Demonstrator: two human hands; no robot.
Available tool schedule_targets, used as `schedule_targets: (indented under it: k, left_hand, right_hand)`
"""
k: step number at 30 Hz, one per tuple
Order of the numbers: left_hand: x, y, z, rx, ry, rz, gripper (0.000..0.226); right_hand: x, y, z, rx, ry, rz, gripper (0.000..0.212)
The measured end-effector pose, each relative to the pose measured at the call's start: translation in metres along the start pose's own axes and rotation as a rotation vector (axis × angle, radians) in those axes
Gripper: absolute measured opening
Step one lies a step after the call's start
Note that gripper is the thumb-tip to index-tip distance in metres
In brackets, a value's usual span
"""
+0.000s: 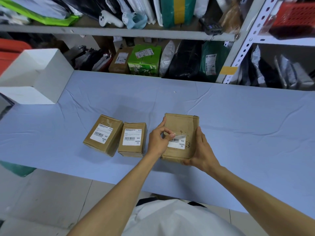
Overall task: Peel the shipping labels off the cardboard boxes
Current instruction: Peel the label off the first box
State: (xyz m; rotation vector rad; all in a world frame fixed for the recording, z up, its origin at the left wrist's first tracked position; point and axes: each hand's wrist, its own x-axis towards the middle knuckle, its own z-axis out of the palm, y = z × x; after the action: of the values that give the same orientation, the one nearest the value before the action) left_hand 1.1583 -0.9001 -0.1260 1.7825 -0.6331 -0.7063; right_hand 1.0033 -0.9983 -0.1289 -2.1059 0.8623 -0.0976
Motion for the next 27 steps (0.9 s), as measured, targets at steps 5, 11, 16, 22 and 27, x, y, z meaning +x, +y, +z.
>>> schedule_targets:
  k: [5,11,16,22,27]
  left_hand:
    - [0.0,-0.0004,0.0008,-0.005,0.006,0.008,0.007]
    - [-0.0011,0.001,0.0004,-0.02,-0.002,0.002,0.007]
    - [-0.0024,0.002,-0.0009,-0.039,-0.012,-0.001,0.006]
    - [-0.003,0.0021,-0.0008,-0.023,-0.006,-0.004,0.006]
    - [-0.0038,0.0024,-0.0006,-0.048,-0.01,-0.006,0.009]
  right_hand:
    - [-0.0006,-0.0009,-0.0015,-0.032,0.007,-0.018,0.153]
    - [-0.0009,-0.0009,-0.0023,-0.038,-0.001,-0.022,0.153]
    - [-0.0008,-0.0015,-0.0022,-0.028,-0.011,-0.037,0.153]
    - [-0.0005,-0.0009,-0.0018,-0.025,-0.014,-0.04,0.152]
    - [-0.0014,-0.0002,-0.001,-0.036,-0.015,-0.016,0.152]
